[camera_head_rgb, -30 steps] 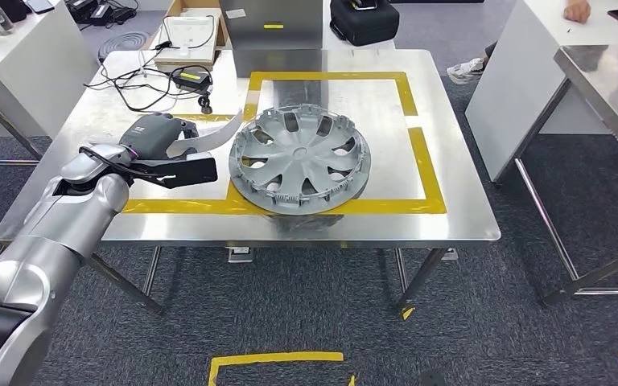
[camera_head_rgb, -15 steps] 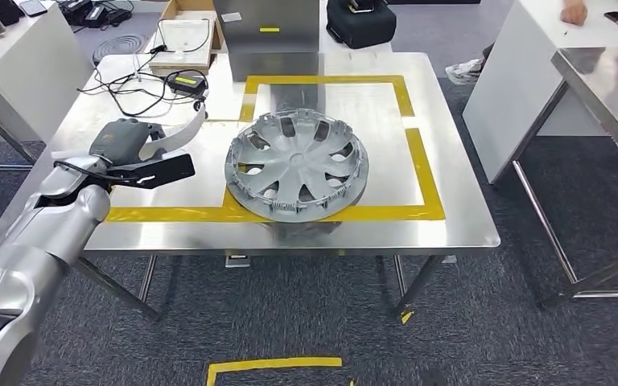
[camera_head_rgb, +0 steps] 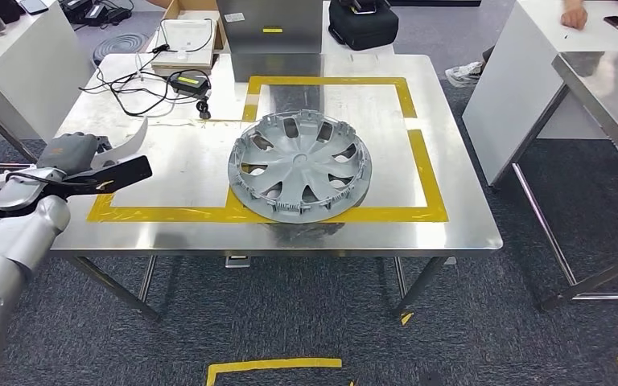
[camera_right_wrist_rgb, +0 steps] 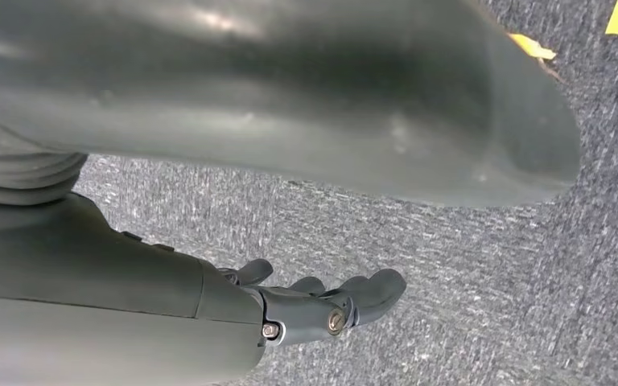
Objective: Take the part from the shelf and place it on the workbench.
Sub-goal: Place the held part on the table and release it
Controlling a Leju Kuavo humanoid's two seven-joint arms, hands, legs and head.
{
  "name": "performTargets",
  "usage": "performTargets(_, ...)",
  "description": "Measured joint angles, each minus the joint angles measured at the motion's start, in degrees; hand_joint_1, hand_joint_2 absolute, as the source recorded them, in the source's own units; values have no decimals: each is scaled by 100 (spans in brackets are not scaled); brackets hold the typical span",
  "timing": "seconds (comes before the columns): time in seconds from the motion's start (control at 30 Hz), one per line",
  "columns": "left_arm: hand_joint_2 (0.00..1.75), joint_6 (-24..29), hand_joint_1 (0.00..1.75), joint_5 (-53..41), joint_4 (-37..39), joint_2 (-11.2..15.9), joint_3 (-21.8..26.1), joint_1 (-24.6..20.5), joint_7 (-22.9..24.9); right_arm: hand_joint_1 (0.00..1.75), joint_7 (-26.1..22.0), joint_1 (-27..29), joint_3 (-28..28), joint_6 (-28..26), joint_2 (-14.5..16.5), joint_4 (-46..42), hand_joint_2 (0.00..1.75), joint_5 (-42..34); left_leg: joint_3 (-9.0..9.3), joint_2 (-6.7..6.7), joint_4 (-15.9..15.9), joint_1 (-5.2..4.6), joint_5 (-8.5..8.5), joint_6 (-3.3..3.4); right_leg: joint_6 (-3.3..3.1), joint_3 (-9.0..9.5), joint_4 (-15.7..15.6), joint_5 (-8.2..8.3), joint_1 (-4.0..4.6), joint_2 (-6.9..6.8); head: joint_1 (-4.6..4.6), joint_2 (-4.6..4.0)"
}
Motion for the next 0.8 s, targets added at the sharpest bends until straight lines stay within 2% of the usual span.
performTargets(0.23,175,-458,171,-28,92,164,144,-27,-240,0,-24,-5,0,13,0,0,0,64,1,-4,-2,16,4,-7,-2,2,2,-1,5,-5,0,0)
performTargets(0.37,175,-501,171,9,108,191,251,-69,-185,0,-28,-6,0,16,2,0,0,97,-6,4,21,-12,-20,19,26,5,-9,2,-10,0,-1,0)
performTargets(0.47,175,-481,171,20,107,212,317,-103,-167,0,-24,-9,0,17,2,0,0,113,12,1,-46,-14,-98,98,88,31,48,36,-19,-6,-2,0)
performTargets(0.53,175,-472,171,27,97,216,346,-118,-175,0,-19,-12,0,20,2,0,0,113,120,-6,-110,11,-150,173,119,-8,220,13,-25,-6,3,0)
performTargets(0.57,175,-463,171,27,92,217,358,-128,-177,0,-17,-14,1,21,2,0,0,113,190,-2,-119,22,-158,197,121,-92,389,-81,-30,-3,6,0)
performTargets(0.63,175,-437,171,26,88,218,393,-142,-167,0,-13,-12,2,23,2,0,0,113,266,11,-117,33,-173,209,151,-461,1035,-375,-58,4,13,0)
performTargets(0.67,175,-427,171,25,90,217,411,-138,-163,0,-10,-5,2,23,2,0,0,113,290,13,-115,37,-188,193,179,-690,1387,-503,-77,4,15,0)
performTargets(0.7,175,-421,171,23,91,215,427,-126,-161,0,-7,3,2,23,2,0,0,113,320,6,-112,47,-213,165,214,-875,1617,-553,-100,3,14,0)
performTargets(0.73,175,-419,171,19,93,213,436,-110,-161,0,-5,10,1,23,2,0,0,113,355,-1,-107,66,-245,126,244,-968,1647,-507,-126,2,15,0)
performTargets(0.77,175,-418,171,14,93,212,439,-96,-162,0,-3,15,1,22,1,0,0,114,400,-9,-98,93,-287,82,275,-947,1454,-361,-154,-1,15,0)
performTargets(0.8,175,-416,171,8,93,210,442,-87,-164,0,-1,18,0,23,1,0,0,116,450,-13,-82,124,-345,33,310,-838,1083,-128,-187,-6,16,0)
